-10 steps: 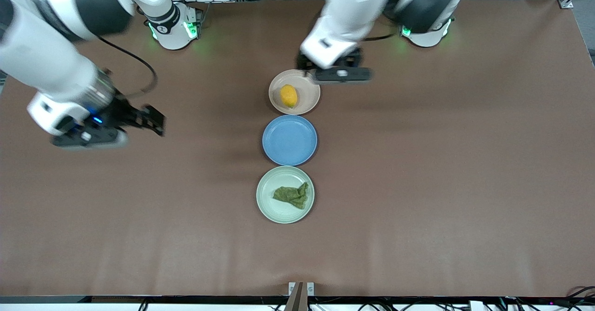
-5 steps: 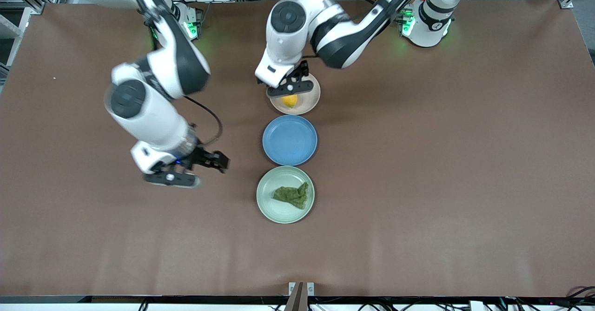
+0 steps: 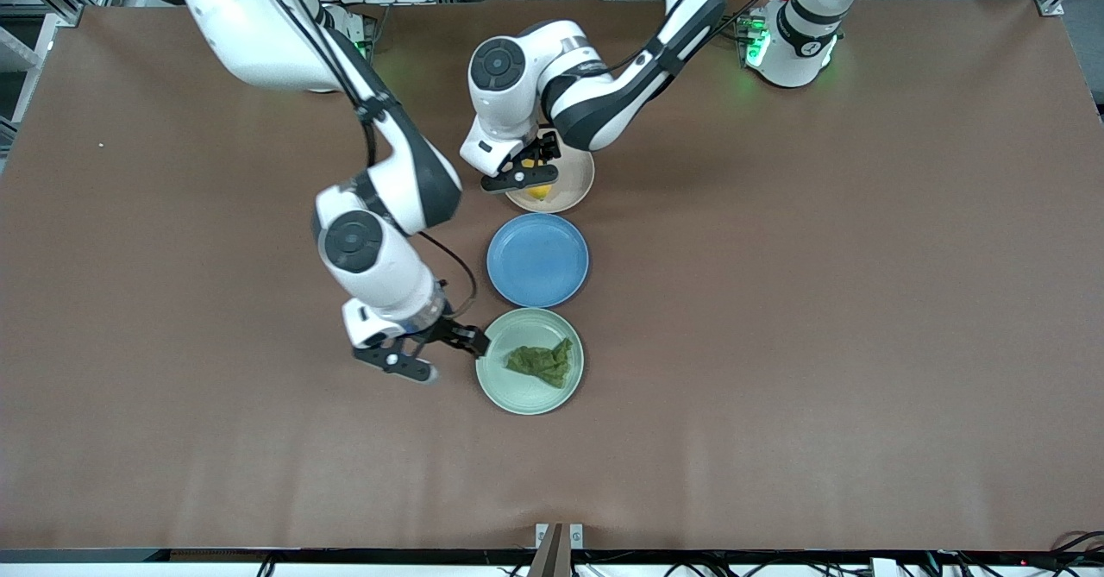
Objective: Pick lemon and lettuce from plates
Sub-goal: 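Lower and close the left gripper on the lemon while the right gripper grasps lettuce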
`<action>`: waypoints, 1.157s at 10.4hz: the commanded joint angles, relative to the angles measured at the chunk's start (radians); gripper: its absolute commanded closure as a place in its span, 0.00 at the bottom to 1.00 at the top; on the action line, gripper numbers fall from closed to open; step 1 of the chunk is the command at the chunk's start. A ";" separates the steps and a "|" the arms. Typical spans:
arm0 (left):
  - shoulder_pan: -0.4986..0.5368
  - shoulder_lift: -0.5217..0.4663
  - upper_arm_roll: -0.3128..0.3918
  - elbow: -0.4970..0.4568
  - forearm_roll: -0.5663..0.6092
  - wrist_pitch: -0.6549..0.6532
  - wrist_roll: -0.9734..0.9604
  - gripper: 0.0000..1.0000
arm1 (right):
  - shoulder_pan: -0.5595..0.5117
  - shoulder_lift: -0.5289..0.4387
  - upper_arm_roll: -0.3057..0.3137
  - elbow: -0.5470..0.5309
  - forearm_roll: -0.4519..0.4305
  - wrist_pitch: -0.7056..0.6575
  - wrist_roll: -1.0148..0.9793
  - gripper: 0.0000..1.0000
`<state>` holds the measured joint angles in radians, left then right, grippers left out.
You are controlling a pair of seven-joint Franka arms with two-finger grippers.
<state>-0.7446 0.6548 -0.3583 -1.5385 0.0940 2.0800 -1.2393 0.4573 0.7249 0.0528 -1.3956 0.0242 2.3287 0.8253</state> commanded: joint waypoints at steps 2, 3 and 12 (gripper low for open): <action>-0.016 0.006 0.010 -0.110 0.046 0.127 -0.063 0.00 | 0.058 0.135 -0.010 0.150 -0.003 0.021 0.066 0.00; -0.016 0.011 0.010 -0.112 0.050 0.132 -0.063 0.00 | 0.069 0.157 -0.013 0.162 -0.006 0.023 0.067 0.00; -0.007 0.019 0.015 -0.232 0.081 0.281 -0.065 0.06 | 0.107 0.303 -0.014 0.225 -0.006 0.172 0.069 0.00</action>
<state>-0.7530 0.6831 -0.3463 -1.7509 0.1436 2.3305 -1.2741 0.5575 1.0001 0.0465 -1.2131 0.0229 2.4991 0.8728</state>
